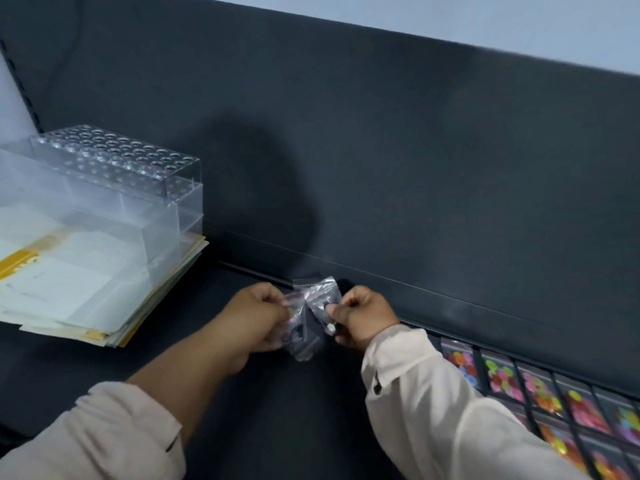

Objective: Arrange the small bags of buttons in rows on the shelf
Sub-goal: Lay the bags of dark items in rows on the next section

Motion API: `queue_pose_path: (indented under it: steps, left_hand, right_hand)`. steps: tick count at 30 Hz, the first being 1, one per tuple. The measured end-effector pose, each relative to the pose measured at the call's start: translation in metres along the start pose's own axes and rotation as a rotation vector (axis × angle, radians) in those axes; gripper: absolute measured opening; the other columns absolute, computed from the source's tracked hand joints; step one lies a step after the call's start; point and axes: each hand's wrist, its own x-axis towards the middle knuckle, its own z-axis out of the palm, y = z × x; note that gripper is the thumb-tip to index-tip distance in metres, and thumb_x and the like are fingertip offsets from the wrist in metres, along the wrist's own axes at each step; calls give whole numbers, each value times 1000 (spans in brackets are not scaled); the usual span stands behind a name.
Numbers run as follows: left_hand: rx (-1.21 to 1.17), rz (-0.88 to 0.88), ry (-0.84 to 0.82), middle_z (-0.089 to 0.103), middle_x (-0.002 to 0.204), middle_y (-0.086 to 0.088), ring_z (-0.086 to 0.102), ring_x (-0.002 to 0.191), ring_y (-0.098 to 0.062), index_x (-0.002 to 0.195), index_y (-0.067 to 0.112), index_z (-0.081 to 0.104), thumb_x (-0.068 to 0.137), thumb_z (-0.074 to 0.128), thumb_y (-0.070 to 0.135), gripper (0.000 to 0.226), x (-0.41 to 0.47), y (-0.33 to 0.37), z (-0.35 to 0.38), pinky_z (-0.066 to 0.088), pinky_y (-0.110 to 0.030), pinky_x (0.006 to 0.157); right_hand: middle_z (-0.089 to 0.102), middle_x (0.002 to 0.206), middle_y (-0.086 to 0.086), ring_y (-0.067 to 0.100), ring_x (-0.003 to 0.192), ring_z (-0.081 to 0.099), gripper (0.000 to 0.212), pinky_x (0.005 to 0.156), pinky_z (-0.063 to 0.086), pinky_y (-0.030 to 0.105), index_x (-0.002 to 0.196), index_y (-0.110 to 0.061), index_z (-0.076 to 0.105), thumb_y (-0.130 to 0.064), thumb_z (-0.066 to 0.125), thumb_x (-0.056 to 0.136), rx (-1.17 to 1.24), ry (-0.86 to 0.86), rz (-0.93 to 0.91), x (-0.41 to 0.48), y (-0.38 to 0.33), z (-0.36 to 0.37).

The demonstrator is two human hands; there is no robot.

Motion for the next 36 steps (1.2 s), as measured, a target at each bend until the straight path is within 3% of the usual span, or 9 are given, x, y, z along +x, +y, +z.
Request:
queue_pose_path:
  steps: [2, 8, 13, 17, 20, 26, 28, 31, 36]
  left_hand:
    - [-57, -42, -53, 58, 72, -5, 55, 58, -16, 80, 16, 54, 88, 56, 1, 17, -7, 8, 11, 58, -40, 64]
    - [-193, 2, -179, 65, 89, -5, 64, 80, -19, 96, 14, 59, 83, 60, -8, 26, -37, 25, 60, 54, -32, 66]
    - [-113, 76, -221, 58, 77, -3, 59, 67, -15, 81, 14, 54, 80, 63, -10, 26, -77, 29, 126, 55, -31, 68]
    - [-71, 117, -329, 68, 99, -10, 65, 87, -20, 96, 13, 60, 79, 66, -7, 27, -129, 22, 190, 55, -32, 70]
    - [-50, 129, -363, 65, 98, -9, 65, 87, -20, 114, 7, 58, 79, 66, -7, 38, -176, 15, 245, 56, -31, 67]
    - [-63, 103, -477, 66, 110, -18, 64, 86, -23, 106, 3, 57, 81, 63, -10, 29, -270, -9, 347, 56, -34, 69]
    - [-54, 88, -525, 65, 111, -18, 65, 92, -26, 112, 0, 55, 82, 61, -11, 32, -297, -18, 376, 56, -37, 74]
    - [-52, 80, -561, 60, 113, -18, 63, 97, -26, 121, -1, 51, 84, 58, -13, 40, -337, -31, 415, 59, -32, 67]
    - [-33, 98, -598, 62, 114, -20, 63, 96, -29, 119, 0, 51, 84, 57, -13, 38, -387, -38, 479, 59, -33, 72]
  right_hand:
    - [57, 67, 8, 22, 58, 58, 24, 41, 45, 21, 73, -15, 46, 0, 61, 84, 155, -60, 93, -12, -4, -17]
    - [58, 72, 5, 18, 65, 58, 26, 58, 50, 28, 78, -14, 55, 12, 56, 82, 357, -102, 119, -54, -3, -75]
    - [56, 59, 5, 19, 56, 55, 28, 54, 48, 27, 69, -13, 55, 13, 58, 81, 383, 19, 58, -106, 17, -138]
    - [55, 49, 4, 20, 50, 50, 32, 50, 42, 27, 67, -13, 53, 16, 53, 81, 420, 81, 4, -165, 43, -202]
    - [55, 46, 1, 15, 45, 53, 35, 44, 45, 20, 61, -12, 55, 17, 53, 80, 427, 114, -35, -217, 67, -255]
    - [56, 50, 4, 17, 47, 54, 34, 48, 48, 26, 60, -13, 51, 13, 58, 81, 445, 291, -41, -319, 124, -350]
    - [56, 54, 6, 17, 49, 55, 30, 51, 49, 28, 65, -12, 51, 11, 55, 84, 455, 350, -27, -352, 142, -380]
    - [56, 59, 7, 17, 55, 55, 26, 48, 52, 25, 70, -11, 52, 8, 53, 87, 454, 408, 1, -396, 168, -421]
    - [56, 43, -5, 9, 43, 55, 28, 54, 40, 25, 65, -14, 52, 7, 61, 82, 356, 542, 3, -453, 209, -488]
